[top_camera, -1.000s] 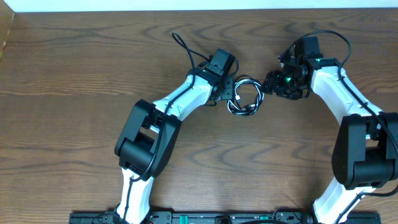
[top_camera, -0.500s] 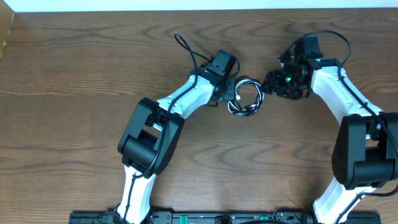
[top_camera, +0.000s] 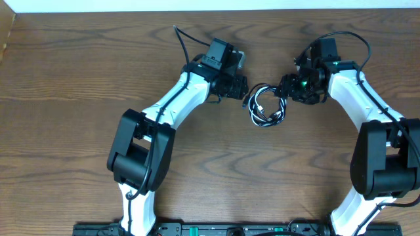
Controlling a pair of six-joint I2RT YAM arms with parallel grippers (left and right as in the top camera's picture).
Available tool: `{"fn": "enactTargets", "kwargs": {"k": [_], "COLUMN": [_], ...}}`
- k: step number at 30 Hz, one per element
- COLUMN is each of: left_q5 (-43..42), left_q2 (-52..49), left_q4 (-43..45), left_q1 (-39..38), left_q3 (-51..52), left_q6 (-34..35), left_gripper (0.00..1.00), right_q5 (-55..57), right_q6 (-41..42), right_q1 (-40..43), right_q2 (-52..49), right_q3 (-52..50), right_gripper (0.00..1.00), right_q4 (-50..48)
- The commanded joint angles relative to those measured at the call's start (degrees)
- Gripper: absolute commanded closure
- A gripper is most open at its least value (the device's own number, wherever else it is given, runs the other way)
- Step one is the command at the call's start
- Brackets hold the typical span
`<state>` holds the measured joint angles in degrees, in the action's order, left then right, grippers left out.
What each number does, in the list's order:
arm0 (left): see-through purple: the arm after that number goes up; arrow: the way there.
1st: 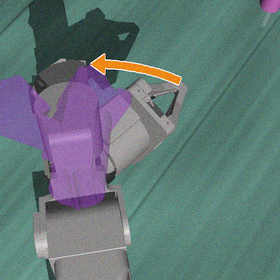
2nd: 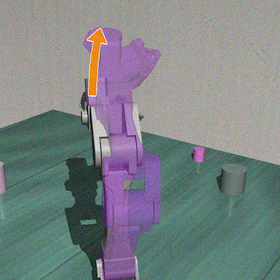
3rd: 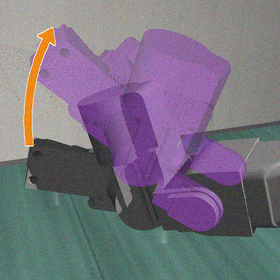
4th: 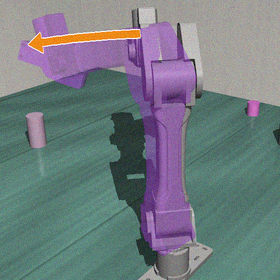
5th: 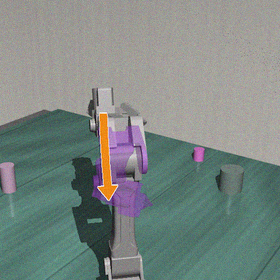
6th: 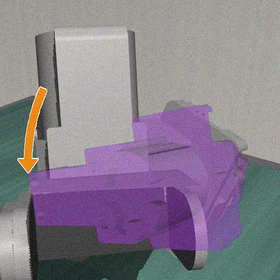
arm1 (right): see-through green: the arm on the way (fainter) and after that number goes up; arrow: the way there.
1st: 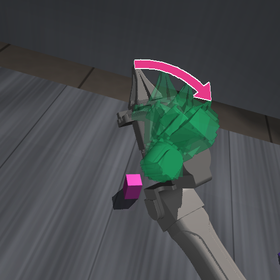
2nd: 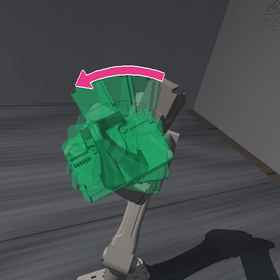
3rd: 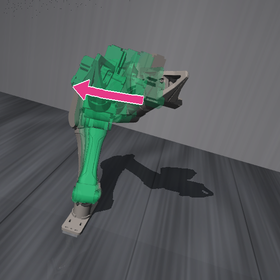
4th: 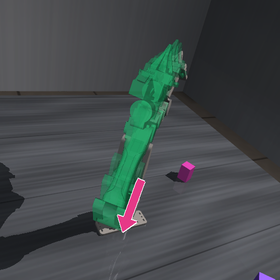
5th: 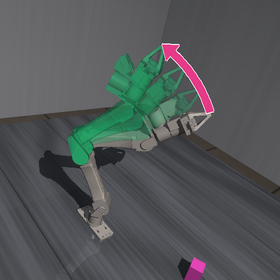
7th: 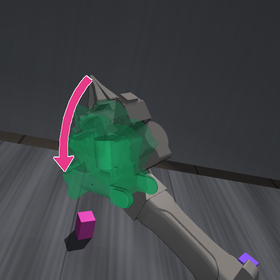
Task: Untangle cables
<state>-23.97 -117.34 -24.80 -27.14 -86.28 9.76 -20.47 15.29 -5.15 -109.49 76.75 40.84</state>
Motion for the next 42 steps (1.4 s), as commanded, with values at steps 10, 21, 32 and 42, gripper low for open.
{"fn": "enactTargets", "kwargs": {"k": [10, 21, 32, 42], "left_q5": [11.4, 21.9, 21.9, 21.9], "left_q2": [-5.3, -7.0, -7.0, -10.4], "left_q4": [8.0, 9.4, 11.3, 13.2], "left_q1": [-9.0, -10.0, -10.0, -10.0], "left_q3": [-1.1, -0.9, 0.6, 0.7], "left_q6": [-1.7, 4.3, 4.3, 4.3], "left_gripper": [0.53, 0.64, 0.64, 0.65], "right_q5": [1.5, 1.6, 2.4, 2.4], "right_q6": [1.6, 1.6, 1.6, 1.6], "right_q1": [0.1, 0.1, 0.1, -0.1], "right_q2": [0.1, 0.1, 0.1, 0.1], "right_q3": [-0.1, -0.1, -0.1, -0.2], "right_gripper": [0.38, 0.40, 0.39, 0.35], "right_q4": [-0.3, -0.2, 0.3, -0.2]}}
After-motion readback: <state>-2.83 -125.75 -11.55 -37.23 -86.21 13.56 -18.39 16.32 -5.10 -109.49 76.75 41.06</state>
